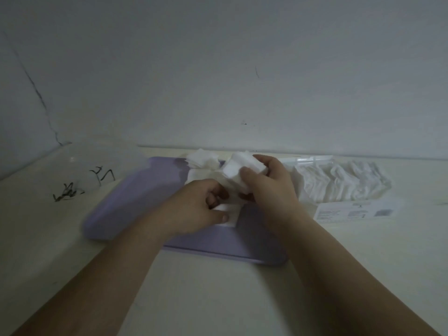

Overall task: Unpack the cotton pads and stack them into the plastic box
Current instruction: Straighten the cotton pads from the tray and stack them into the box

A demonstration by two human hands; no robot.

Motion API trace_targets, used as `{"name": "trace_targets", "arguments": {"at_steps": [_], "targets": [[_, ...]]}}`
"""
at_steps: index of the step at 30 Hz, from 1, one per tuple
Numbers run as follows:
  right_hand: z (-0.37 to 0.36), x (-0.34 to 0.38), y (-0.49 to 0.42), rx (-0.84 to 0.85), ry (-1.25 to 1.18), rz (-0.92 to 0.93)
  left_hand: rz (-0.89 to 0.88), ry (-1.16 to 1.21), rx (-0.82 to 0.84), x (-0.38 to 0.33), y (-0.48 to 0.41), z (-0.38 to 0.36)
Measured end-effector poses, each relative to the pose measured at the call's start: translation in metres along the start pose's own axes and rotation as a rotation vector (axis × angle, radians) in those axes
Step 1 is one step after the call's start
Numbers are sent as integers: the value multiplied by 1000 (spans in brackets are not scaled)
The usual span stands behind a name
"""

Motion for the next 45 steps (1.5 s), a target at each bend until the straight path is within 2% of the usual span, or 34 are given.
{"name": "trace_targets", "arguments": {"at_steps": [2,6,9,12,15,20,23,30,33,39,42,45], "targets": [[4,3,0,-34,25,44,-15,81,14,3,4,1],[8,17,7,-78,80,131,-69,314,-57,-9,13,15],[7,29,10,-24,65,196,-169,539,-82,-29,21,24],[-2,41,15,86,150,275,-217,654,-118,-39,24,28],[-13,35,17,222,87,212,-246,615,-120,-40,24,31],[-6,37,14,184,167,235,-200,574,-241,-34,25,40],[-12,36,15,261,169,244,-212,493,-288,-32,25,47],[-20,38,18,262,398,350,-166,244,-310,-28,26,51],[-23,39,20,263,460,390,-138,250,-288,-25,25,49],[-27,33,23,356,253,252,-166,367,-319,-22,25,52],[-24,36,24,289,281,283,-184,367,-395,-24,25,55],[-11,29,16,118,166,218,-156,245,-530,-16,23,65]]}}
Point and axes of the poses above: each hand's wrist, its own y-axis away from the middle knuckle, its own z-axis out of the back of the hand, x = y × z, the point moved 9 cm from there along -y, towards the middle knuckle, and after that the axes turned 9 degrees about y, right-handed, at the moved point
